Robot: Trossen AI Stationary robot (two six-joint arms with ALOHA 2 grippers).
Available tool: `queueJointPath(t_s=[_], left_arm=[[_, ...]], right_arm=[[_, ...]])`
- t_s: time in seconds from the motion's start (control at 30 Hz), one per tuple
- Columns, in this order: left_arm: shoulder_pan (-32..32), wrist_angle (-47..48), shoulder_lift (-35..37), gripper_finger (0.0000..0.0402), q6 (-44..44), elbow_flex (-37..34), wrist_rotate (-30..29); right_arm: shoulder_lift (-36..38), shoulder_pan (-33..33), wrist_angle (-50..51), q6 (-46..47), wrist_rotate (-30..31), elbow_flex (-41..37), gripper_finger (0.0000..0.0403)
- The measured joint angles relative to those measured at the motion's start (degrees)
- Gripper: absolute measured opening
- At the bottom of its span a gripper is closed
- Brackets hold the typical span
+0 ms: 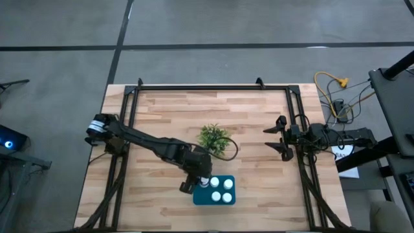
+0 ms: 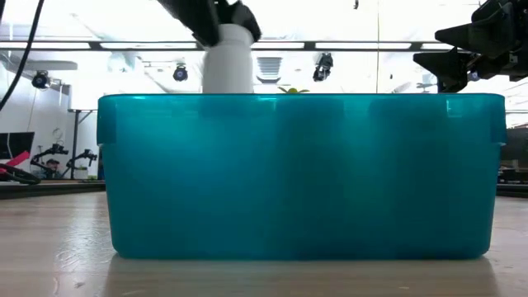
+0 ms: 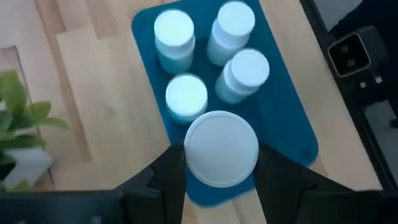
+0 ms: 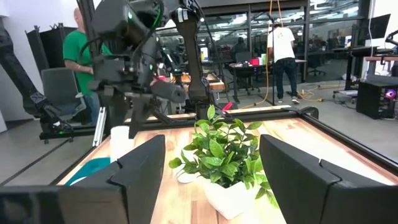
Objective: Pick and place pill bottles into a basket
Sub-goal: Put the white medicine bottle into the blue bin
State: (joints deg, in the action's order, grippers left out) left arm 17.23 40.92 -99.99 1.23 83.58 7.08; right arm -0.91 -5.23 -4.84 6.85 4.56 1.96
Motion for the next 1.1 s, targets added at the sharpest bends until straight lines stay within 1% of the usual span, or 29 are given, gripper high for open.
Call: queueJointPath(t_s=[0.2,0.43,0.57,0.73,0.9,1.1], left_arm=[[0.2,-0.6,-2.7,0.0138,0.2,-0.2,-0.3],[0.8,-1.0,-5.7,0.0138,1.2,-0.2,-0.3],[0.9,-1.7,-6.2,0.0138,1.4,-0.2,-1.0],[1.2,-1.8,-6.7,0.0138,1.8,-0.2,-4.6],[1.4,-2.1,-6.9,0.0138,3.0,-0.3,-4.6],[1.7,-2.4,-6.9,0.0138,4.5,-0.4,-5.8]], right_arm=[[0.0,0.0,0.0,0.0,0.0,0.0,0.0256],[-0.3,0.0,0.0,0.0,0.0,0.0,0.0248],[-0.4,0.0,0.0,0.0,0.0,0.0,0.0247],[-0.4,0.0,0.0,0.0,0.0,0.0,0.0252],[-0.4,0.0,0.0,0.0,0.0,0.0,0.0256],[-0.4,0.0,0.0,0.0,0.0,0.0,0.025]])
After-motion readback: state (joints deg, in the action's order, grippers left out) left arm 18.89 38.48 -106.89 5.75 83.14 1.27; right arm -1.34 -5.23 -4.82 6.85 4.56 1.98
